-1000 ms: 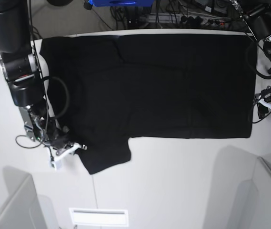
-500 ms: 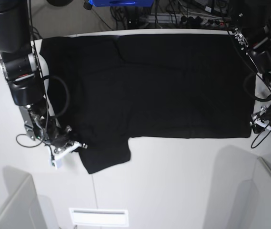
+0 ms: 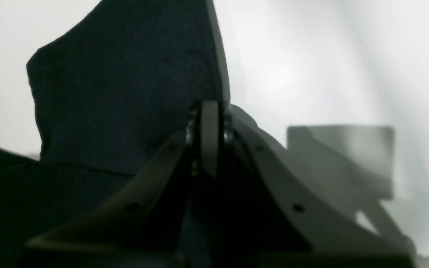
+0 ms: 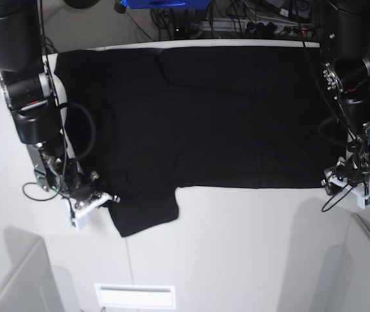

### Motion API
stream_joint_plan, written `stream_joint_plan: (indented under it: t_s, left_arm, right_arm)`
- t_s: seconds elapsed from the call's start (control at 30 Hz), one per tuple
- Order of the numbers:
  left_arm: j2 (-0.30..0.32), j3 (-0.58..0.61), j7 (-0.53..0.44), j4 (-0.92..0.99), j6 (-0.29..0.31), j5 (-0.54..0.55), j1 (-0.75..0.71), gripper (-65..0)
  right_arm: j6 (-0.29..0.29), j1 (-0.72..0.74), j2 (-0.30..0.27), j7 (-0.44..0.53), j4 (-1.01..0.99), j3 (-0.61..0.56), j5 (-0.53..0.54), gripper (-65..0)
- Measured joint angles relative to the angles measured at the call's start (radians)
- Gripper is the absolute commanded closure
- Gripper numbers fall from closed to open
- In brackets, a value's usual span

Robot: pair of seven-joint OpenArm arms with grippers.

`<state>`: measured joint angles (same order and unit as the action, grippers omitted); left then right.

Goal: Fold the T-shirt properly
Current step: 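Grasp the shirt side edges with both grippers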

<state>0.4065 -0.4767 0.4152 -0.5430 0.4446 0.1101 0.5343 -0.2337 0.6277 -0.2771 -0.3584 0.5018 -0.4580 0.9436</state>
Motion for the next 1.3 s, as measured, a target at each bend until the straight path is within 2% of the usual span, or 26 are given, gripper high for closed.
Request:
stream_joint_plan:
  t_s: [0.2,0.27,0.37,0.57,0.6,0.87,1.2,1.3]
  left_arm:
    - [-0.001,0.006,-0.024,0.016,0.004,0.016,-0.002,-43.9]
    - [-0.001,-0.002,-0.025,0.017,0.004,0.018,-0.003,-39.7]
    - [-0.001,-0.006,-0.027,0.020,0.003,0.018,-0.003,-29.6]
    - [0.004,-0.006,-0.016,0.023,0.002,0.019,-0.006,-1.3]
    - [0.004,-0.006,-0.018,0.021,0.003,0.018,-0.012,0.0]
    - [0.003,0.001,-0.029,0.007,0.004,0.025,-0.026,0.0]
    - [-0.008,0.000,0.084,-0.209,0.004,0.002,-0.128,0.0]
    - [-0.009,0.000,0.101,-0.263,0.005,0.002,-0.137,0.0]
  right_arm:
    - [0.000,0.000,0.000,0.000,0.000,0.000,0.000,0.0]
    - [0.000,0.000,0.000,0.000,0.000,0.000,0.000,0.0]
    - [0.000,0.000,0.000,0.000,0.000,0.000,0.000,0.0]
    - [0.000,0.000,0.000,0.000,0.000,0.000,0.000,0.0]
    - [0.000,0.000,0.000,0.000,0.000,0.000,0.000,0.0]
    - [0.000,-0.001,-0.002,0.016,0.000,0.000,0.000,0.0]
    - [0.000,-0.003,-0.003,0.034,0.006,0.000,-0.005,0.0]
    - [0.002,-0.018,-0.020,0.014,0.050,0.000,-0.012,0.0]
